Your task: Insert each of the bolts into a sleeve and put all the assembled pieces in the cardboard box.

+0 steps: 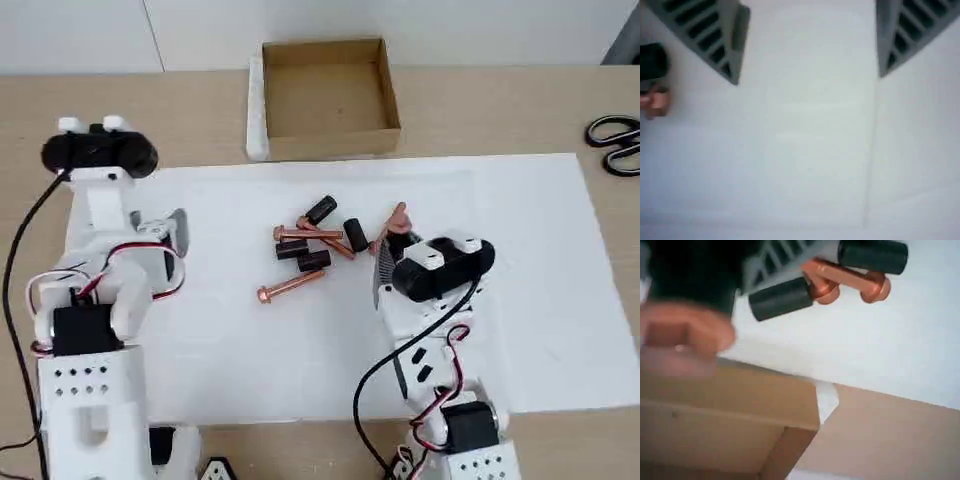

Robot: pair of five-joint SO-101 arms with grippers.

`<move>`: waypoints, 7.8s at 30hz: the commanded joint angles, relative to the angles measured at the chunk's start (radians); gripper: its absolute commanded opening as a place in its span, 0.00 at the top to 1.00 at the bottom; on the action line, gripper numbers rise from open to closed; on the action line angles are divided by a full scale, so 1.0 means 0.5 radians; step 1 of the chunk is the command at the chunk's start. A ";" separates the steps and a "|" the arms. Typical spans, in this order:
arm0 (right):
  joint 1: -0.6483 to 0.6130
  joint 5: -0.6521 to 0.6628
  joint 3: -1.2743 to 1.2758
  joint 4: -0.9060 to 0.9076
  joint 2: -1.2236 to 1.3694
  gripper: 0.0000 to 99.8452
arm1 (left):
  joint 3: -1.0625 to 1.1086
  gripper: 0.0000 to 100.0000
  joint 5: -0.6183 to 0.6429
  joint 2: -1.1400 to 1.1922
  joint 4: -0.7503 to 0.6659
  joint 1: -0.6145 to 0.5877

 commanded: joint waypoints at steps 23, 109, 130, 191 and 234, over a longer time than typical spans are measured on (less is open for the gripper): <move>0.094 0.083 -4.259 -0.468 4.611 1.00 | 0.186 0.83 -0.037 -0.040 0.107 -0.356; -0.032 0.215 -6.447 2.410 4.580 0.81 | 0.189 0.83 -0.028 -0.040 0.206 -0.423; -0.075 0.344 -4.938 2.410 3.214 0.81 | 0.189 0.83 -0.028 -0.040 0.206 -0.417; -0.155 0.285 -3.504 1.432 4.402 0.72 | 0.394 0.83 -0.028 -0.037 -0.101 -0.064; -0.204 0.285 -3.504 1.343 4.457 0.76 | 0.397 0.83 -0.028 -0.028 -0.095 -0.064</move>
